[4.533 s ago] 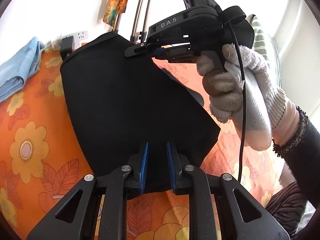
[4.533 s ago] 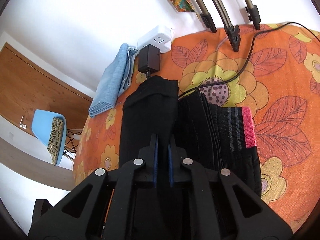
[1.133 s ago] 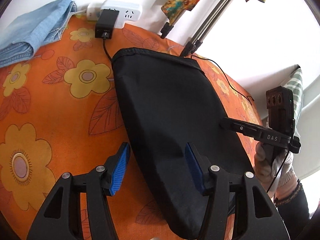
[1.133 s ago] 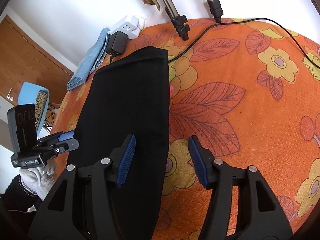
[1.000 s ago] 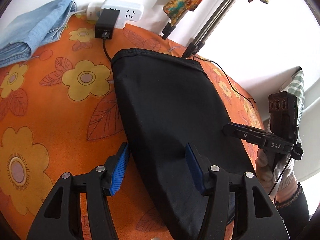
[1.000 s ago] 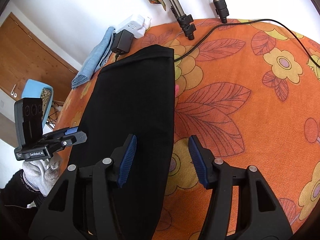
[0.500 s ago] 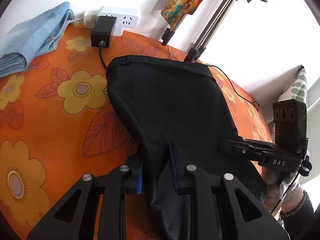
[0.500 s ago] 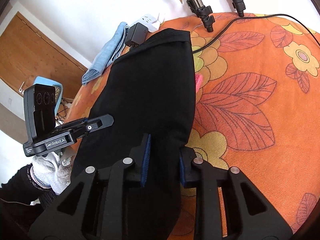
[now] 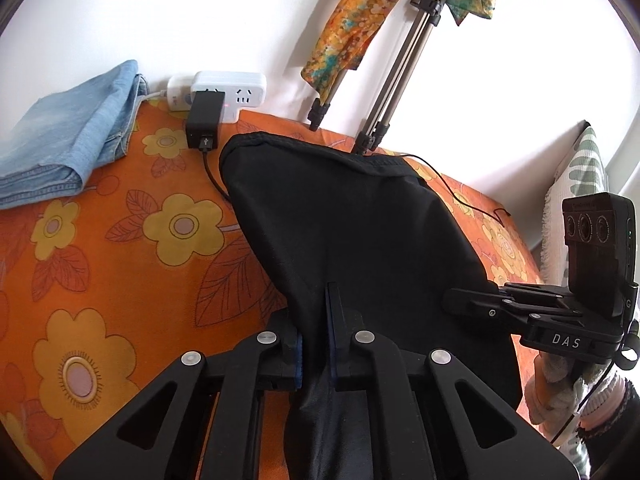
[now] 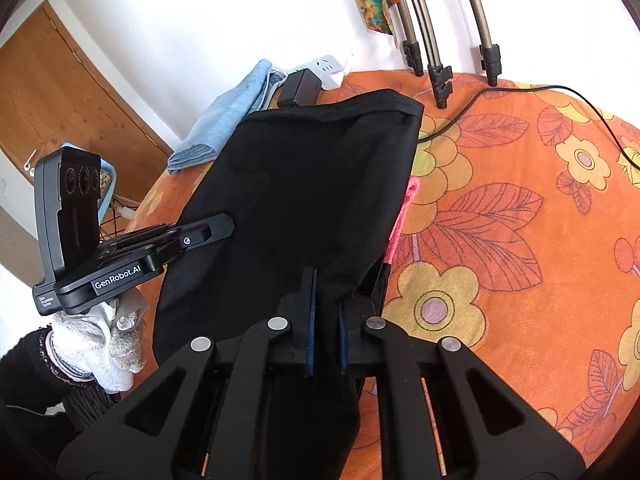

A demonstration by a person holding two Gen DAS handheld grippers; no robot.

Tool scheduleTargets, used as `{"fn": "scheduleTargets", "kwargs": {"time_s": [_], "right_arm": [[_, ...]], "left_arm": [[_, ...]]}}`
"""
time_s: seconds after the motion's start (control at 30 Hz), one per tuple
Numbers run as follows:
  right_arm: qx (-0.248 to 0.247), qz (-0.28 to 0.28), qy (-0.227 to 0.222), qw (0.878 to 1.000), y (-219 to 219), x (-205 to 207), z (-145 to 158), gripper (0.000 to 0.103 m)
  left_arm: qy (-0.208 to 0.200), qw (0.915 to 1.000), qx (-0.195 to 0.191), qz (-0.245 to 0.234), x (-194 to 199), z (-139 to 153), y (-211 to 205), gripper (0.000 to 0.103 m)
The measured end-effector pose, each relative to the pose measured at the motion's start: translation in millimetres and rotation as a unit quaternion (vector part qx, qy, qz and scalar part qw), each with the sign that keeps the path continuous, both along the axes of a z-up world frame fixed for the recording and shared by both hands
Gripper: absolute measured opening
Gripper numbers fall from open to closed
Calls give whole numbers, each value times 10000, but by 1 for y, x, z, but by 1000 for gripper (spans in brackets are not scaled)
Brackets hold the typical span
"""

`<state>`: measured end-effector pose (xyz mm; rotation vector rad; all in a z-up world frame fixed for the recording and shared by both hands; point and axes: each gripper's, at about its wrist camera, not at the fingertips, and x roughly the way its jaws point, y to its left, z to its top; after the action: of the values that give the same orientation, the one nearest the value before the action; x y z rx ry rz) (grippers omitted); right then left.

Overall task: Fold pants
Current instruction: 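Grasp the folded black pants with both grippers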

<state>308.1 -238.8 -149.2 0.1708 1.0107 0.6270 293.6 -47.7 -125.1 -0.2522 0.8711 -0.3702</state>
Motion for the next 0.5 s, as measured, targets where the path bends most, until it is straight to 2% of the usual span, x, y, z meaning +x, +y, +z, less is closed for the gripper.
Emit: {"fn": "scheduleTargets", "kwargs": {"time_s": [0.23,0.4,0.5], "right_arm": [[-64,107,-182,9998,32,-10,25,7],[-221,152,-120,9996,60,-15,27,7],[-236,209,-198,9993,79,-21,28,7]], "left_arm": [[-326,9994,31,60,-19,24,25,6],[-96,9994,-220,262,-20,21,59,6],[-153,9992,-147,342,-27,25,75,6]]}}
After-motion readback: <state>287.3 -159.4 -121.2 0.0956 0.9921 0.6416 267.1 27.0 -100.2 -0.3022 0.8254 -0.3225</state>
